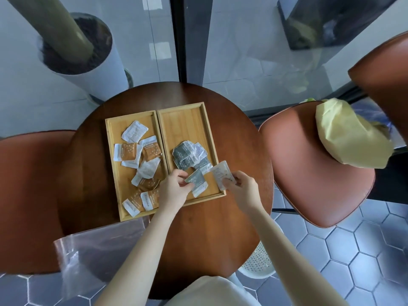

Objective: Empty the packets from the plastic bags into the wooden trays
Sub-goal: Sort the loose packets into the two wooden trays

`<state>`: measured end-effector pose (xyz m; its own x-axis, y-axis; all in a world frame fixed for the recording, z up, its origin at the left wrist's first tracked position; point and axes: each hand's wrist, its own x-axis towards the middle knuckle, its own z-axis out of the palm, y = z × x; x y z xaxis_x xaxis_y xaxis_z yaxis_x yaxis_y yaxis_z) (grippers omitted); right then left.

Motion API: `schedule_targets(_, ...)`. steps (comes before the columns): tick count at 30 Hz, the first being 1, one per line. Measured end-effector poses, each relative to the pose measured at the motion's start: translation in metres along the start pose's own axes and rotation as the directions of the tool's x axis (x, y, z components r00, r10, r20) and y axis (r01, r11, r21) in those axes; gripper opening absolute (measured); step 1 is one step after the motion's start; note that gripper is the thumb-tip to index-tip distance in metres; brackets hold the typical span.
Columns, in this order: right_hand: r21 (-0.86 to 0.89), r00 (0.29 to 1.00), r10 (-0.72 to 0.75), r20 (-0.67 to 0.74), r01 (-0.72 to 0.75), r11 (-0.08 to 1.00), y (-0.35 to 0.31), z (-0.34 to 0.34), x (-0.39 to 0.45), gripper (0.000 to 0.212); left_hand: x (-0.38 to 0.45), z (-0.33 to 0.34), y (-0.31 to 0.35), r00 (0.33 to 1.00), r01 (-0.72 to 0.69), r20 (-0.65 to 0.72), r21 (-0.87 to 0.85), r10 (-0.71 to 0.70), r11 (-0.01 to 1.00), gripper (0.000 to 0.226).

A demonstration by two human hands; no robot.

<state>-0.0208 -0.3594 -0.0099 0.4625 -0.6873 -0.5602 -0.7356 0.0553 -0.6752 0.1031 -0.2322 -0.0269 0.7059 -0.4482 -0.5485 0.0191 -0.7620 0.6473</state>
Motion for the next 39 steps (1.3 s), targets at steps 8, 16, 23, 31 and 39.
schedule_targets(8, -0.492, 0.972, -0.233, 0.013, 0.209, 0.845, -0.008, 0.051, -0.010, 0.045, -0.003, -0.010, -0.017, 0.944, -0.224, -0.128, 0.425, 0.303, 0.877, 0.028)
schedule_targets(16, -0.583, 0.865, -0.403, 0.299, 0.500, 0.640, -0.021, 0.066, 0.023, 0.064, 0.017, 0.001, -0.009, 0.922, -0.382, 0.188, 0.592, 0.340, 0.709, 0.057)
schedule_targets(23, -0.542, 0.868, -0.379, 0.321, 0.497, 0.678, -0.020, 0.062, 0.030, 0.064, 0.049, -0.009, 0.001, 0.948, -0.318, 0.226, 0.675, 0.225, 0.666, 0.058)
schedule_targets(31, -0.657, 0.838, -0.472, 0.273, 0.520, 0.545, -0.012, 0.059, 0.030, 0.054, 0.071, -0.015, 0.015, 0.974, -0.226, 0.158, 0.681, 0.162, 0.697, 0.058)
schedule_targets(39, -0.645, 0.878, -0.456, 0.147, 0.435, 0.628, -0.010, 0.058, 0.029, 0.048, 0.034, -0.002, 0.001, 0.869, -0.425, 0.052, 0.589, 0.492, 0.688, 0.023)
